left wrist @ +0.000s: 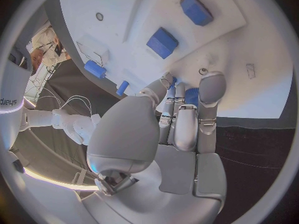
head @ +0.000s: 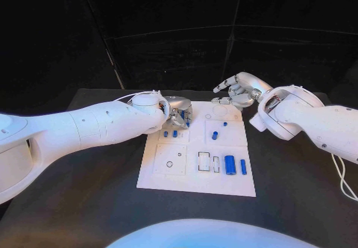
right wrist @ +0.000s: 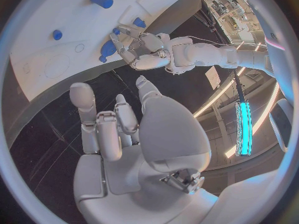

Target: Assemble the parts on the task board

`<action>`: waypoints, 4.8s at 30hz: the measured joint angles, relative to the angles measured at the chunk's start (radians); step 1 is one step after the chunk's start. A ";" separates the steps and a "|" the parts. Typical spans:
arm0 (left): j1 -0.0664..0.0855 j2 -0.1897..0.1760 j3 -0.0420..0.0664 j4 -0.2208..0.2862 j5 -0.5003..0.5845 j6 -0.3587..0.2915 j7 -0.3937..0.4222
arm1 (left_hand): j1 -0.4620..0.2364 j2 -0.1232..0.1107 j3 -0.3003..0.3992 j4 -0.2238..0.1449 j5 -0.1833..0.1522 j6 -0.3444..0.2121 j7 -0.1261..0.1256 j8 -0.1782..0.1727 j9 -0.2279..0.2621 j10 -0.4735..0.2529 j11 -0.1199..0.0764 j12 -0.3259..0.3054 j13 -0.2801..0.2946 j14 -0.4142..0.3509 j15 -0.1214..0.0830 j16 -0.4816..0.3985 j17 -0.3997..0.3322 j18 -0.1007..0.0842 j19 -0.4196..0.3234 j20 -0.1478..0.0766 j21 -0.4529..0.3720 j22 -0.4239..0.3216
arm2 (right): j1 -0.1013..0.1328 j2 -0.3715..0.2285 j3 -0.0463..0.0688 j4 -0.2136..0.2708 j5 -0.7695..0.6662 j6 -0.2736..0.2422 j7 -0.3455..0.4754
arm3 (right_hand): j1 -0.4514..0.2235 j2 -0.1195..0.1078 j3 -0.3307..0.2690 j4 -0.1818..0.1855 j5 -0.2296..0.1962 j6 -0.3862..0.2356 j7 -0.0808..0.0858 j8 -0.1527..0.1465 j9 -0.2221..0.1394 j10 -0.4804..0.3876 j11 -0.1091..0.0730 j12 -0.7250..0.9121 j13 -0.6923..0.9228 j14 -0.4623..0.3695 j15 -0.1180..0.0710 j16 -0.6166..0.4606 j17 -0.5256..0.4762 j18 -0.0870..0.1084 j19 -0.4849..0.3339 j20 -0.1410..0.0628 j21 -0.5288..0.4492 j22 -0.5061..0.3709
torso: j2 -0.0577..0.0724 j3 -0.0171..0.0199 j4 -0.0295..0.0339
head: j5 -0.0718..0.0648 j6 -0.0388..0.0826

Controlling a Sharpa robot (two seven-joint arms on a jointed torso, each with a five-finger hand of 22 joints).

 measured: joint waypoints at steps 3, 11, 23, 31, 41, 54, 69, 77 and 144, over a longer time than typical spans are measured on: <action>0.000 0.002 0.001 -0.003 -0.001 0.002 0.000 | 0.000 0.000 0.016 -0.003 0.000 0.011 0.001 -0.006 -0.001 0.016 0.000 -0.008 0.000 0.000 0.000 0.003 -0.002 0.000 0.004 0.004 0.004 0.006 | 0.000 0.000 0.000 0.000 0.000 0.000 0.000 | 0.000 0.000 0.000 0.000 0.000 0.000 0.000 0.000 0.000 0.000 0.000 0.000 0.000 0.000 0.000 0.000 0.000 0.000 0.000 0.000 0.000 0.000 | 0.000 0.0000 -0.0001 | 0.000 -0.001; -0.001 0.006 0.001 -0.009 -0.002 0.001 0.003 | -0.010 0.010 0.064 -0.003 0.000 0.048 -0.002 -0.013 -0.003 0.069 -0.006 -0.038 0.001 0.000 0.000 0.007 -0.004 0.000 0.010 -0.003 0.035 0.045 | 0.000 0.001 0.000 0.000 0.000 0.001 0.000 | 0.000 0.000 0.000 0.000 0.000 0.000 0.000 0.000 0.000 0.000 0.000 0.000 0.000 0.000 0.000 0.000 0.000 0.000 0.000 0.000 0.000 0.000 | 0.000 0.0000 0.0000 | -0.002 -0.001; -0.010 -0.018 0.000 0.012 -0.002 -0.036 0.021 | -0.014 0.006 0.082 -0.005 0.000 0.061 0.004 -0.019 -0.002 0.087 -0.006 -0.061 0.000 0.000 0.000 0.007 -0.008 0.000 0.011 -0.004 0.050 0.068 | 0.000 0.000 0.000 0.000 0.000 0.001 0.001 | 0.000 0.000 0.000 0.000 0.000 0.000 0.000 0.000 0.000 0.000 0.000 0.000 0.000 0.000 0.000 0.000 0.000 0.000 0.000 0.000 0.000 0.000 | -0.001 -0.0006 0.0004 | -0.004 0.001; -0.009 -0.053 0.020 0.054 0.002 -0.075 0.030 | -0.014 0.006 0.088 -0.005 0.000 0.061 0.004 -0.024 -0.002 0.094 -0.006 -0.065 0.000 0.000 0.000 0.011 -0.008 0.000 0.015 0.000 0.054 0.073 | 0.000 0.000 0.000 0.000 0.000 0.001 0.001 | 0.000 0.000 0.000 0.000 0.000 0.000 0.000 0.000 0.000 0.000 0.000 0.000 0.000 0.000 0.000 0.000 0.000 0.000 0.000 0.000 0.000 0.000 | -0.001 -0.0006 0.0019 | -0.005 0.006; -0.008 -0.131 0.037 0.122 0.019 -0.098 0.030 | -0.014 0.006 0.100 -0.009 0.000 0.068 0.004 -0.026 -0.003 0.101 -0.006 -0.077 0.000 0.000 0.000 0.011 -0.007 0.000 0.016 -0.002 0.062 0.083 | 0.000 -0.004 0.000 0.000 0.000 0.001 0.001 | 0.000 0.000 0.000 0.000 0.000 0.000 0.000 0.000 0.000 0.000 0.000 0.000 0.000 0.000 0.000 0.000 0.000 0.000 0.000 0.000 0.000 0.000 | -0.001 -0.0006 0.0019 | -0.003 0.007; -0.009 -0.209 0.038 0.154 0.051 -0.096 0.018 | -0.018 0.002 0.106 -0.009 0.000 0.072 0.007 -0.028 -0.004 0.108 -0.006 -0.081 0.000 0.000 0.000 0.011 -0.008 -0.015 0.018 -0.004 0.071 0.095 | 0.000 -0.008 0.000 -0.002 0.000 0.001 0.001 | 0.000 0.000 0.000 0.000 0.000 0.000 0.000 0.000 0.000 0.000 0.000 0.000 0.000 0.000 0.000 0.000 0.001 0.000 0.000 0.000 0.000 0.000 | 0.000 -0.0007 0.0022 | -0.001 0.006; -0.010 -0.204 0.038 0.137 0.067 -0.073 0.006 | -0.023 -0.002 0.105 -0.009 0.000 0.072 0.007 -0.032 -0.004 0.112 -0.002 -0.085 0.000 0.000 0.000 0.011 -0.011 -0.015 0.018 -0.004 0.071 0.099 | 0.000 -0.007 0.000 -0.002 0.000 0.002 0.001 | 0.005 0.005 0.000 0.000 0.000 0.000 0.000 0.000 0.000 0.000 0.000 0.000 0.000 0.000 0.000 0.000 0.001 0.000 0.000 0.000 0.000 0.000 | 0.000 0.0006 -0.0005 | 0.002 0.005; -0.011 -0.187 0.038 0.123 0.069 -0.062 0.003 | -0.026 -0.005 0.105 -0.009 0.000 0.074 0.005 -0.032 -0.004 0.115 -0.006 -0.089 0.000 0.000 0.000 0.011 -0.012 -0.015 0.018 -0.004 0.076 0.102 | 0.000 -0.007 0.000 -0.002 0.000 0.002 0.001 | 0.005 0.005 0.000 0.000 0.000 0.000 0.000 0.000 0.000 0.000 0.000 0.000 0.000 0.000 0.000 0.000 0.000 0.000 0.000 0.000 0.000 0.000 | 0.000 0.0005 -0.0010 | 0.002 0.003; -0.020 -0.157 0.037 0.086 0.092 0.011 -0.019 | -0.048 -0.028 0.117 -0.009 -0.007 0.030 0.015 -0.090 -0.021 0.111 -0.002 -0.135 0.000 0.000 0.000 0.011 -0.029 -0.015 0.025 -0.003 0.108 0.145 | 0.000 -0.005 0.000 -0.005 0.000 0.003 0.001 | 0.005 0.005 0.000 0.000 0.000 0.000 0.000 0.000 0.000 0.000 0.000 0.000 0.000 0.000 0.000 0.000 0.000 0.000 0.000 0.000 0.000 0.000 | 0.000 -0.0001 0.0002 | 0.000 -0.007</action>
